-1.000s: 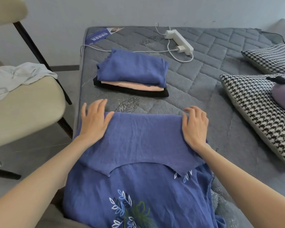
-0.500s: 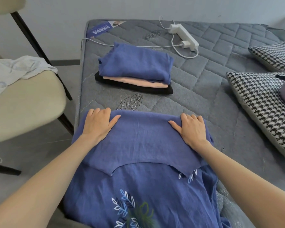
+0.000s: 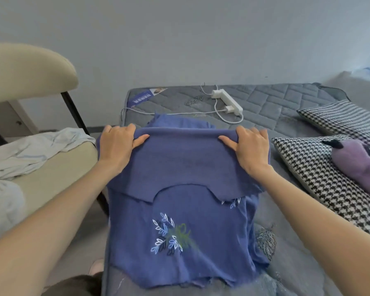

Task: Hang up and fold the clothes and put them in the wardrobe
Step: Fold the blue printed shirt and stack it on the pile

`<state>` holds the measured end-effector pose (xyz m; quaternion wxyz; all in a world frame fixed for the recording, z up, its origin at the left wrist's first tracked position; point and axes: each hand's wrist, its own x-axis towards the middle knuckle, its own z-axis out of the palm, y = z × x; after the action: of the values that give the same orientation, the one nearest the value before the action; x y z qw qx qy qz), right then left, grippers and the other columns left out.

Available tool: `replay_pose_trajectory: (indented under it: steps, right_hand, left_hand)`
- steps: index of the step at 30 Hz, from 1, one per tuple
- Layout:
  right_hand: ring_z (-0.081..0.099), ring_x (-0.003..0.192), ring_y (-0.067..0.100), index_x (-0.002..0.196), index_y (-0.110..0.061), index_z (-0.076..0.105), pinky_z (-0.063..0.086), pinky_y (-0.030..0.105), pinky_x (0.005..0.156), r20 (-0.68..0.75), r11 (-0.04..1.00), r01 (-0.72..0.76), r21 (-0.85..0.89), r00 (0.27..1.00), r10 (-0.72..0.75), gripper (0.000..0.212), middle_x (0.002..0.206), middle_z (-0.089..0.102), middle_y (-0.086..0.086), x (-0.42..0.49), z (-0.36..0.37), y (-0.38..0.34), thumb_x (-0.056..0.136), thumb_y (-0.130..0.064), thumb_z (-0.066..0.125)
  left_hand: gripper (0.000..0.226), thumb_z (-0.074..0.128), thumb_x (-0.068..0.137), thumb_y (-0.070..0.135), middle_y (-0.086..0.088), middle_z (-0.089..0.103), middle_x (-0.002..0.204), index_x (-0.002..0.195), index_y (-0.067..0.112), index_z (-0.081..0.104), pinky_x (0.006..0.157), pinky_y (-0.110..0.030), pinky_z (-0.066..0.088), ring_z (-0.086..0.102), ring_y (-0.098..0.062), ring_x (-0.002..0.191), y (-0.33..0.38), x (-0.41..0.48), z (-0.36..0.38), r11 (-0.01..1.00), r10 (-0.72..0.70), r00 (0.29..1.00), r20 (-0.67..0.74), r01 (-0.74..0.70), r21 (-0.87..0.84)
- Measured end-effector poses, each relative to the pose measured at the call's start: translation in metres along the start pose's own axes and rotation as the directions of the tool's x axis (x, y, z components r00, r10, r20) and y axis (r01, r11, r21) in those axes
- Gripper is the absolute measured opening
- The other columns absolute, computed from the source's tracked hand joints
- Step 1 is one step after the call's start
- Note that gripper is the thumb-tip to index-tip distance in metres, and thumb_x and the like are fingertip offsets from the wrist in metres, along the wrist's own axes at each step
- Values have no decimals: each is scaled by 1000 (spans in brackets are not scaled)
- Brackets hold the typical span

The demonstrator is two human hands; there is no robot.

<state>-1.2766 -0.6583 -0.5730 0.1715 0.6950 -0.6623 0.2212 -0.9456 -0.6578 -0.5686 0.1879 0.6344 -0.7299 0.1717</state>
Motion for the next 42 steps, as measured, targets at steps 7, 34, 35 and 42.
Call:
replay_pose_trajectory:
  steps: [7, 34, 35, 42]
  right_hand:
    - [51, 80, 31, 72, -15, 41, 27, 38, 79, -214, 995, -33, 95, 975, 53, 51, 75, 60, 6, 56, -98, -4, 90, -63, 44]
    - [44, 69, 26, 68, -18, 48, 16, 35, 73, -296, 999, -45, 25, 954, 51, 61, 65, 50, -1, -43, -247, 3, 77, -78, 48]
    - [50, 73, 27, 70, -19, 51, 18, 35, 74, -228, 999, -37, 5, 973, 37, 61, 68, 56, 0, -46, -236, 7, 76, -79, 47]
    - [59, 95, 27, 78, -19, 49, 27, 38, 80, 178, 995, 5, -104, 984, 14, 64, 93, 68, 3, -80, -137, 30, 74, -83, 45]
  left_hand:
    - [44, 48, 95, 46, -18, 58, 64, 70, 11, 40, 64, -40, 26, 45, -33, 58, 4, 49, -102, 1000, -15, 971, -239, 11, -21]
    - [53, 51, 83, 62, -9, 53, 57, 66, 13, 42, 63, -33, 22, 40, -29, 55, 27, -41, -236, 979, 132, 912, -389, -182, -95]
    - [53, 51, 82, 63, -10, 57, 61, 66, 13, 43, 62, -34, 23, 46, -32, 59, 29, -43, -226, 975, 155, 939, -308, -196, -107]
    - [52, 49, 84, 67, -5, 66, 91, 79, 15, 45, 73, -33, 32, 56, -32, 90, 38, -70, -133, 967, 249, 944, 214, -232, -103]
